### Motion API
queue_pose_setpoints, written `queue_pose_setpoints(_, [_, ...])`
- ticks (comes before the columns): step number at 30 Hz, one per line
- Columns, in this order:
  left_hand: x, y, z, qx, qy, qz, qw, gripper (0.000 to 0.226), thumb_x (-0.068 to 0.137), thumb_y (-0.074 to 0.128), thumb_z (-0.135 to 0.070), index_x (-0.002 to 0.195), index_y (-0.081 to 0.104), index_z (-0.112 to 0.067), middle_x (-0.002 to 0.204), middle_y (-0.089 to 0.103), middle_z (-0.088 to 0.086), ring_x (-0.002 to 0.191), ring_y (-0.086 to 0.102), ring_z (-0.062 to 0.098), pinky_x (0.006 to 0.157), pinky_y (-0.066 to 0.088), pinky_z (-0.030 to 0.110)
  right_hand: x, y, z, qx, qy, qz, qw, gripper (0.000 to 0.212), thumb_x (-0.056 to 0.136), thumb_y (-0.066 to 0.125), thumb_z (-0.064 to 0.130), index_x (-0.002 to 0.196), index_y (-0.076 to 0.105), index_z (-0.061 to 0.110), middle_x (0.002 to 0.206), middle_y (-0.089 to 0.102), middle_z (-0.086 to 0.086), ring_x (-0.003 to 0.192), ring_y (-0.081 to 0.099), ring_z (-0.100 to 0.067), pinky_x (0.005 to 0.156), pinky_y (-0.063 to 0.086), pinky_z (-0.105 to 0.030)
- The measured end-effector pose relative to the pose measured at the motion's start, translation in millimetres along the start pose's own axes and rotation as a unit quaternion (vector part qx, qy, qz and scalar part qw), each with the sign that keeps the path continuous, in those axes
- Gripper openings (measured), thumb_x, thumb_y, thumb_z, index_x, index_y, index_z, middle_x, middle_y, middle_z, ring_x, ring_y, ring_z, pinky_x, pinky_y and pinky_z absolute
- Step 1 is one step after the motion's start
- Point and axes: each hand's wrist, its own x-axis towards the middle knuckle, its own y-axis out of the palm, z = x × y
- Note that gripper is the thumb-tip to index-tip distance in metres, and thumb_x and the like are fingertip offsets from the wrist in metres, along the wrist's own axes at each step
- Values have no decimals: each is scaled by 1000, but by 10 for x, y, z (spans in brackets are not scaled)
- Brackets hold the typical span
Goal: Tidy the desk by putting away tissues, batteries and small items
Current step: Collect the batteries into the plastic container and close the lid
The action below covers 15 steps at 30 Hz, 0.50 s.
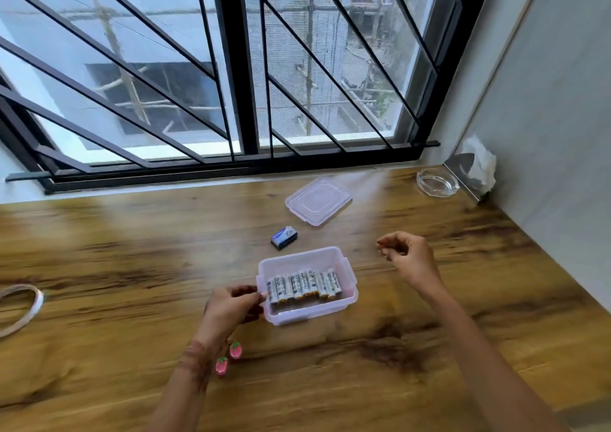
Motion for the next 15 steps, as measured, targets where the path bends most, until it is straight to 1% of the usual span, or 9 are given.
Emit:
queue_pose_setpoints(2, [-25,-71,6,-5,5,-3,1000,15,81,62,5,76,67,-9,59,67,6,51,61,15,47,52,17,36,78,38,-14,0,12,1000,21,81,61,-7,84,66,13,86,69,-6,86,66,-19,84,53,-29])
queue_pose_setpoints(4, [-49,-128,19,-18,11,-1,1000,13,82,60,7,78,67,-4,59,67,7,48,60,13,44,49,17,109,189,114,-58,-19,30,998,14,81,65,0,88,67,11,91,70,-7,84,64,-17,87,53,-35])
queue_pose_setpoints(5, [-62,-144,28,-21,15,-2,1000,12,82,60,7,79,67,-2,60,68,7,47,61,12,43,48,17,147,252,167,-91,-31,42,994,14,81,67,5,95,67,9,97,70,-8,85,63,-17,88,52,-36])
queue_pose_setpoints(6, [-74,-155,41,-22,21,-5,1000,12,82,60,7,79,67,-2,62,68,9,49,61,13,44,48,17,195,326,217,-124,-43,60,990,23,82,68,11,104,65,8,106,68,-9,91,62,-18,90,51,-36])
queue_pose_setpoints(8, [-87,-156,54,-15,29,-13,999,11,81,62,6,80,68,-3,69,69,12,57,63,18,47,51,18,301,474,318,-182,-71,101,975,43,83,67,20,122,55,8,124,60,-9,111,57,-23,95,44,-34])
queue_pose_setpoints(10, [-83,-157,48,-11,28,-21,999,9,80,64,4,80,67,-4,69,70,10,63,64,22,50,54,20,446,640,385,-230,-98,126,960,57,84,66,26,133,45,7,137,50,-11,125,47,-25,100,39,-34])
queue_pose_setpoints(12, [-72,-165,37,-10,20,-21,1000,10,79,65,4,78,66,-6,66,69,8,60,63,21,49,54,20,601,800,416,-268,-102,139,948,63,87,62,31,138,36,5,145,39,-12,133,37,-25,105,34,-36])
queue_pose_setpoints(14, [-63,-169,37,-9,13,-18,1000,7,79,66,3,80,67,-4,68,68,10,57,62,18,47,51,19,741,948,427,-306,-103,161,933,67,90,55,37,143,26,5,152,26,-12,140,25,-24,110,28,-38])
queue_pose_setpoints(15, [-64,-170,39,-10,10,-20,1000,7,79,66,3,82,67,-3,70,67,11,56,61,17,47,51,19,796,1014,432,-326,-108,174,923,68,91,52,39,143,24,5,153,22,-12,141,22,-25,111,26,-39])
